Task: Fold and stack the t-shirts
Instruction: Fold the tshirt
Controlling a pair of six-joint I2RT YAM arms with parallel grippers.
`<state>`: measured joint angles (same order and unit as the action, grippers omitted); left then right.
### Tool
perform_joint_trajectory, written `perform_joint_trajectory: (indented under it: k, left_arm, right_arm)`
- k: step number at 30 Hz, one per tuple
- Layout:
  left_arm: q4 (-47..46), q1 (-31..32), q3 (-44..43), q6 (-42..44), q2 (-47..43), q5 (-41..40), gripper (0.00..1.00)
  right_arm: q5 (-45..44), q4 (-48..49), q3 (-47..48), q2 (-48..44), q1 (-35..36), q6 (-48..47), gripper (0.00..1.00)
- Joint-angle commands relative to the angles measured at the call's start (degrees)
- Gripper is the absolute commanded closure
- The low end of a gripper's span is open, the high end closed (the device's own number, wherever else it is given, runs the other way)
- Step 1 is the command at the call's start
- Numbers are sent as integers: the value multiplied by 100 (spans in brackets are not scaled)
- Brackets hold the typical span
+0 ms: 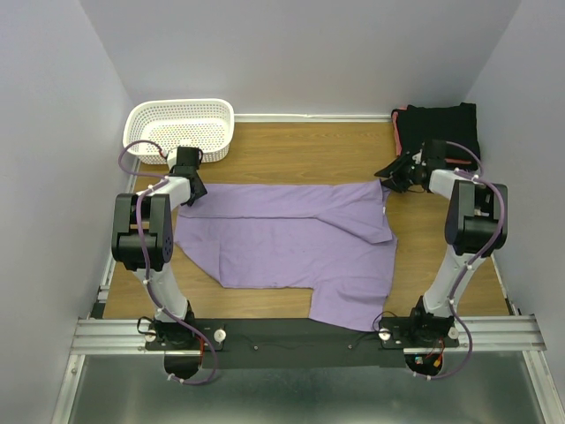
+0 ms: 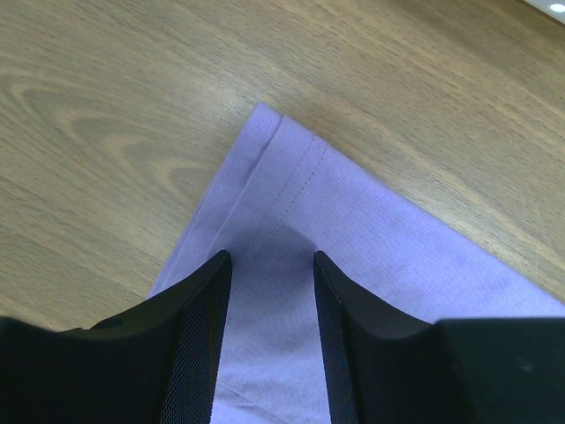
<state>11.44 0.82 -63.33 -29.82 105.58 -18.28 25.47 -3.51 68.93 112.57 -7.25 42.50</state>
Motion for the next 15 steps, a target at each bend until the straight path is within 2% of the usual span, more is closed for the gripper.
perform_joint_trajectory:
  k: [1,5,11,12,15]
  left_arm:
    - [113,-29,-118,29,130,-70,50]
    - [139,-29,-92,47,147,-105,50]
    - [192,-29,-92,73,191,-35,50]
    - [209,-38,-83,73,191,-35,50]
    - [244,-38,-92,56,209,-44,52]
  right_arm:
    - [125,-1,-29,247,-40,48,50]
    - [10,-10,86,327,-40,-5,52]
    - [-86,-9,218,406,-224,-75,74]
    - [-86,-10,235,397,-294,-119,80]
    - [-69,8,270,371,-452,-198,89]
